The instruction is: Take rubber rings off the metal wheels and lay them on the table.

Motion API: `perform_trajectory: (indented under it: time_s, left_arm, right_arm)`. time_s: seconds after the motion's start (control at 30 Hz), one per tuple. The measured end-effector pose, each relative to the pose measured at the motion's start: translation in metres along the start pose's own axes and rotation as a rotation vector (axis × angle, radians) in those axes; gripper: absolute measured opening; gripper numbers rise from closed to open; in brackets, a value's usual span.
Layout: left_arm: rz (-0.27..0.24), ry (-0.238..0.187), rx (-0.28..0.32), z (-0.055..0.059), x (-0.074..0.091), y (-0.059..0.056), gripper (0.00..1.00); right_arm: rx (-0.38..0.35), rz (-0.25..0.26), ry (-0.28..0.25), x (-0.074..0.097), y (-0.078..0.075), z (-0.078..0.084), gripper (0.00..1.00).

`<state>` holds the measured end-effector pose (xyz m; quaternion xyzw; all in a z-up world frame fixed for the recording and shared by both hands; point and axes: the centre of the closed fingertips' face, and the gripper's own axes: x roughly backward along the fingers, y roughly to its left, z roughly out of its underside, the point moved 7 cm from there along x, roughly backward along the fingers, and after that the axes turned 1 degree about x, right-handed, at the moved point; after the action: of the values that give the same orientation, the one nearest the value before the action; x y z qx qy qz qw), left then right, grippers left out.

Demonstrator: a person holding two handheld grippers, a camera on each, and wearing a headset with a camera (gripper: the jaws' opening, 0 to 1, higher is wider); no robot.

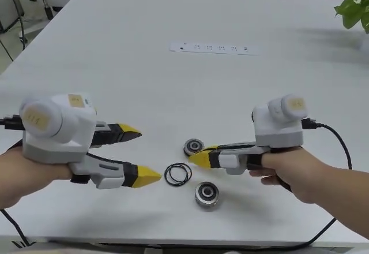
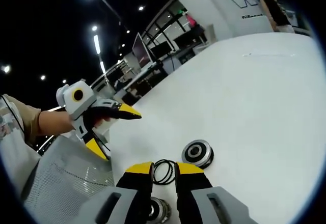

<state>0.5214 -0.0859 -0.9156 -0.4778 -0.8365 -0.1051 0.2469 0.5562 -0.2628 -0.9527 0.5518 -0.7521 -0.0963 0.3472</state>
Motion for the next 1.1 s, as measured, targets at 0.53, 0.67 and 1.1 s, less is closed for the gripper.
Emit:
perform_trajectory:
  time_s: [0.53, 0.67, 1.1]
  left_arm:
    - [-0.004, -0.019, -0.002, -0.015, -0.01, 0.012, 0.59]
    - [-0.007, -0.021, 0.002, -0.017, -0.015, 0.016, 0.59]
    - [-0.004, -0.006, 0.01, -0.019, -0.036, 0.023, 0.57]
  right_arm:
    - [0.1, 0.065, -0.05, 0.015, -0.016, -0.011, 0.25]
    - [0.139, 0.078, -0.047, 0.016, -0.019, -0.012, 0.26]
    - [0.236, 0.103, -0.029, 0.017, -0.03, -0.011, 0.26]
